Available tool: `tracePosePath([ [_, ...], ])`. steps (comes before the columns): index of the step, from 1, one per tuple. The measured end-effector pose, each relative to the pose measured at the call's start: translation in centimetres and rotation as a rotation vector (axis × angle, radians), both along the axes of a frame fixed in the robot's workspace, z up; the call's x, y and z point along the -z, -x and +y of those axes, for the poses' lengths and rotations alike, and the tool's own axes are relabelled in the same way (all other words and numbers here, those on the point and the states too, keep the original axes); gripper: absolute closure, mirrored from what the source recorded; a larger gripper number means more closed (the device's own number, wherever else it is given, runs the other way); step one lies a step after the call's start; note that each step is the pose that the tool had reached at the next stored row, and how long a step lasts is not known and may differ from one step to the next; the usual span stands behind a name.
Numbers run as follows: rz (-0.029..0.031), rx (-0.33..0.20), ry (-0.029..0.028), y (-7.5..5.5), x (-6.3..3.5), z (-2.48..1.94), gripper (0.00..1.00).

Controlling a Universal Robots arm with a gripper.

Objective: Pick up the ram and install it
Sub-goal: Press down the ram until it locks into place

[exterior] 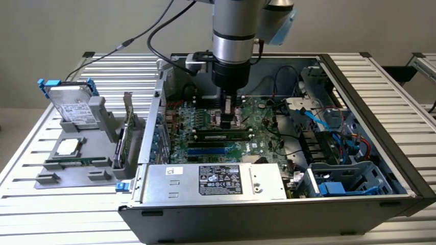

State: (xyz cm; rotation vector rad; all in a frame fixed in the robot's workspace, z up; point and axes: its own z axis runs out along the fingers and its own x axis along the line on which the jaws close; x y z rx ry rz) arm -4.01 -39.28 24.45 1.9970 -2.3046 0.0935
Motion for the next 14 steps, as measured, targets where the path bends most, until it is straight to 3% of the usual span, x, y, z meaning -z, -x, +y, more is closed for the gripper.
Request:
tracePosePath([
  [14, 0.0000, 0.219, -0.0001, 0.00, 0.07, 0.00, 0.90],
])
